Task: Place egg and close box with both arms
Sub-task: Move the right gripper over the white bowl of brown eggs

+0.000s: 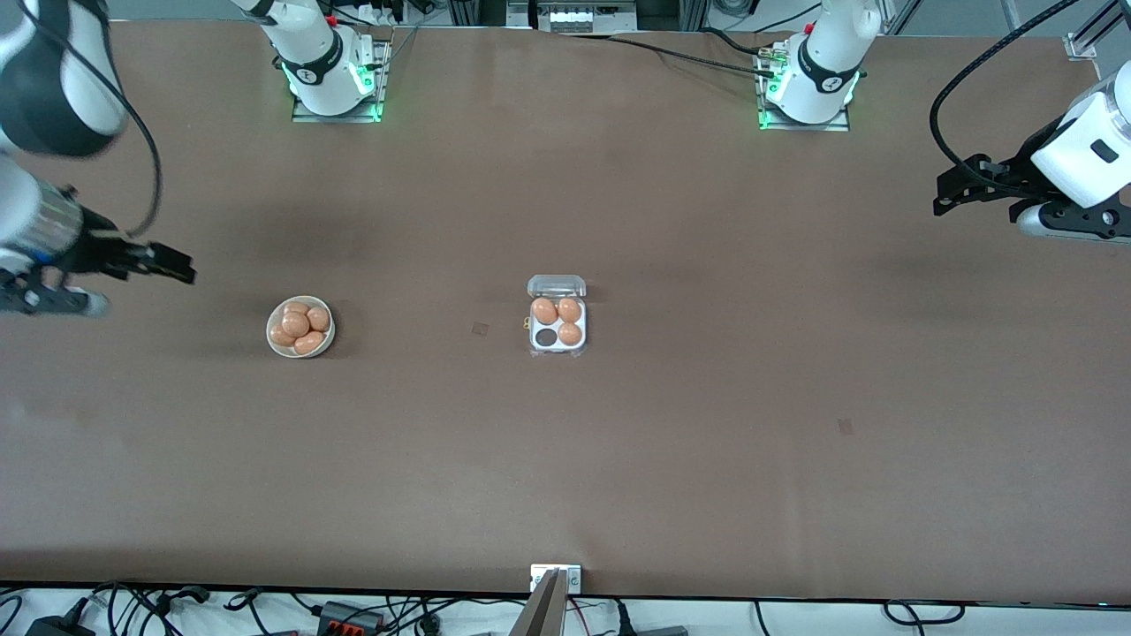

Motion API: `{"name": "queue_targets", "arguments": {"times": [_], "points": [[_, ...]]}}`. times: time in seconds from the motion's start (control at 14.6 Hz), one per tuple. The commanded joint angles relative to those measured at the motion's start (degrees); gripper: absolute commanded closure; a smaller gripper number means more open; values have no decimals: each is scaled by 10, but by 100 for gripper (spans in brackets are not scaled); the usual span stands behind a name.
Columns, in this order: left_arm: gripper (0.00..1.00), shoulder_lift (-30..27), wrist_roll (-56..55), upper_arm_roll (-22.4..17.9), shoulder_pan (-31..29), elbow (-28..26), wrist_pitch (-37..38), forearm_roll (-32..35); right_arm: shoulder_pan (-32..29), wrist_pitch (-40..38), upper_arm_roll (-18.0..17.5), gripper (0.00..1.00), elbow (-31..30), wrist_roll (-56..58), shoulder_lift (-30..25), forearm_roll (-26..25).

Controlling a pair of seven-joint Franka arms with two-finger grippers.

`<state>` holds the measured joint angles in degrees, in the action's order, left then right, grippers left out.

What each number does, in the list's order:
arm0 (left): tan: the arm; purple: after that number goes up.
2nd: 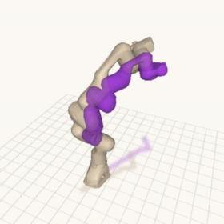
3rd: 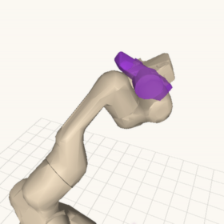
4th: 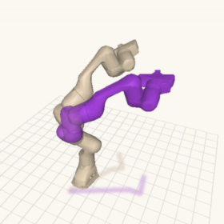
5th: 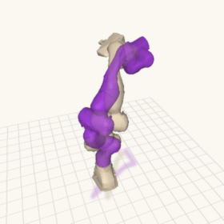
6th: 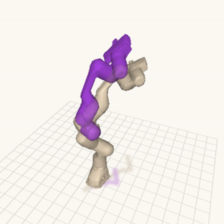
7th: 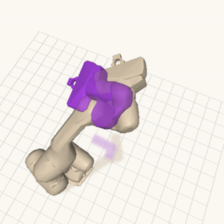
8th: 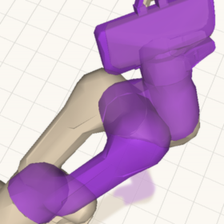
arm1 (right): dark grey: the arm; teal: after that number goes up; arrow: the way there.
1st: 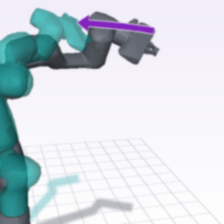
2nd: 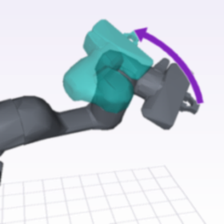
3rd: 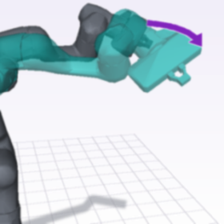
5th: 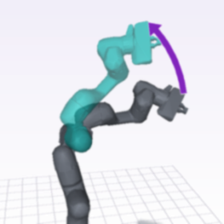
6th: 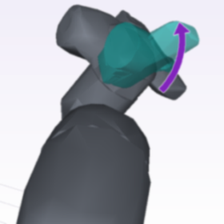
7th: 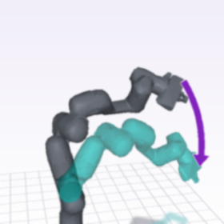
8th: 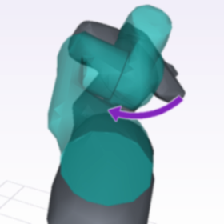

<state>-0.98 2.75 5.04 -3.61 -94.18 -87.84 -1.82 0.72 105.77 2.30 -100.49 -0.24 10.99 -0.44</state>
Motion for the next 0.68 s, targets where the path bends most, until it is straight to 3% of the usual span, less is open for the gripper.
{"name": "queue_targets", "arguments": {"times": [0.0, 0.27, 0.61], "points": [[0, 0, 2, -1, 2, 11, 11, -5, 31, 35, -3, 0, 7, -6, 51, -8], [0, 0, 2, 0, 1, 11, 12, -5, 82, 78, -2, 0, 3, -7, 104, -7], [0, 0, 2, -1, 1, 10, 12, -5, 76, 116, 2, 0, -30, -7, 127, -8]]}}
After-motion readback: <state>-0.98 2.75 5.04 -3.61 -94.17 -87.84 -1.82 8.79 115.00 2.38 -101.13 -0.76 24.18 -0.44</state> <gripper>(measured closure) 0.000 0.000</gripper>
